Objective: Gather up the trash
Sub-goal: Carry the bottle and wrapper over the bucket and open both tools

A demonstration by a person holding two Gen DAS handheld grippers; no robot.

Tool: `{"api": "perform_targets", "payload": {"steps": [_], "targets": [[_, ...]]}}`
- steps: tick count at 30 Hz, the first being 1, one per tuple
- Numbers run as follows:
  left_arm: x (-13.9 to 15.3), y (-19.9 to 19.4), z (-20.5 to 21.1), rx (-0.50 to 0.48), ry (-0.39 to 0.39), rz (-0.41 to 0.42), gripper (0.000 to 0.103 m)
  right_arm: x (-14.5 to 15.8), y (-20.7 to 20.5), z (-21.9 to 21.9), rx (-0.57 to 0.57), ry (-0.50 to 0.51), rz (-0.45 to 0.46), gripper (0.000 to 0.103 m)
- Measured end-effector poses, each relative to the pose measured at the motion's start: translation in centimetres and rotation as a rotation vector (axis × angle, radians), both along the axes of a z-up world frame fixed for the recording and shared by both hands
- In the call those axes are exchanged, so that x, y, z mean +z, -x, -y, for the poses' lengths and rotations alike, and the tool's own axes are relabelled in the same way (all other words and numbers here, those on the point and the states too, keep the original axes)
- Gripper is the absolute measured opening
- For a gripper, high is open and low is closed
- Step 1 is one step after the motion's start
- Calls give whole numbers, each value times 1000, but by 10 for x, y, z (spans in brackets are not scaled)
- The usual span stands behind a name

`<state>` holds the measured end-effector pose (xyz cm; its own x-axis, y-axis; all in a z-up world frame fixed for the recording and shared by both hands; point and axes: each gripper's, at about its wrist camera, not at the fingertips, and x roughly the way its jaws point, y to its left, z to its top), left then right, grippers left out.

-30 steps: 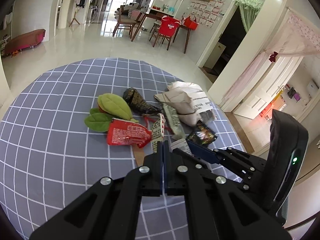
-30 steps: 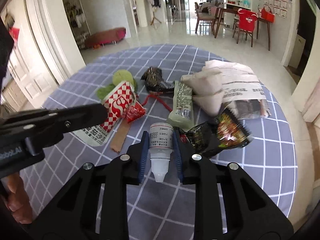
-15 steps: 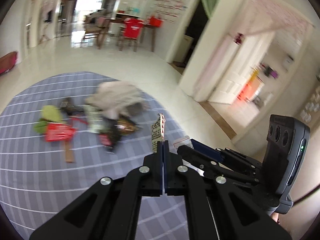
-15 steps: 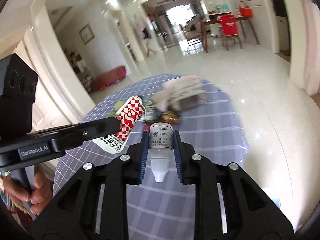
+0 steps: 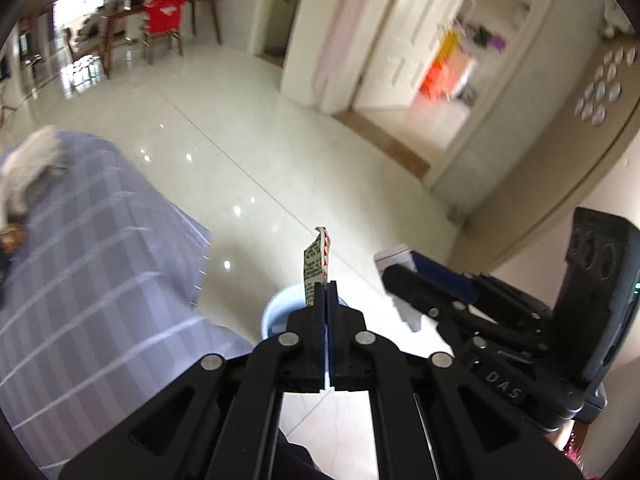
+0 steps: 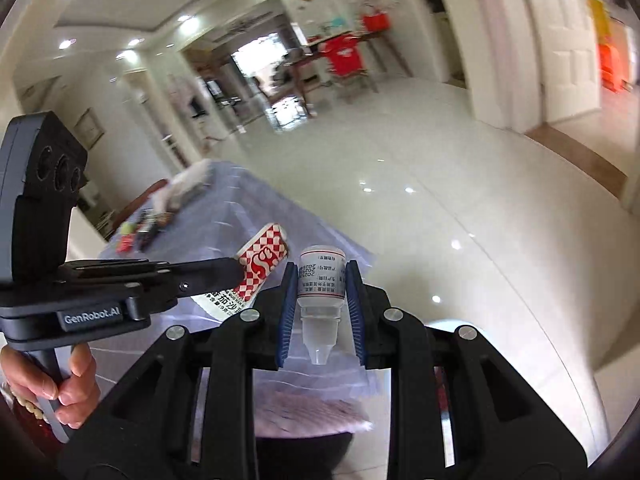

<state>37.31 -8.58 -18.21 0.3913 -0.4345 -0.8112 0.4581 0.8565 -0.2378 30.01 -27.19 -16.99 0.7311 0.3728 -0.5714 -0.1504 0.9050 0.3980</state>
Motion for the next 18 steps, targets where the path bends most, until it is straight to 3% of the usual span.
{"api": "perform_targets", "payload": {"steps": [7,8,9,10,18], "targets": [[-40,-12,66,-98,-71,-63,5,-31,15,59,-157,-34,-44,24],[-44,-16,71,-87,-83,-74,22,-34,16,66,-174,-37,-48,24],[-46,-19,73,-73,-85,-82,55,-35,18,69,-187,-37,-51,24],[-47,-22,72,-59,-84,-82,74,-36,18,74,-197,-43,-59,24],[-49,-19,67,-39,-146,-53,74,-51,14,80,-184,-55,-74,24]]}}
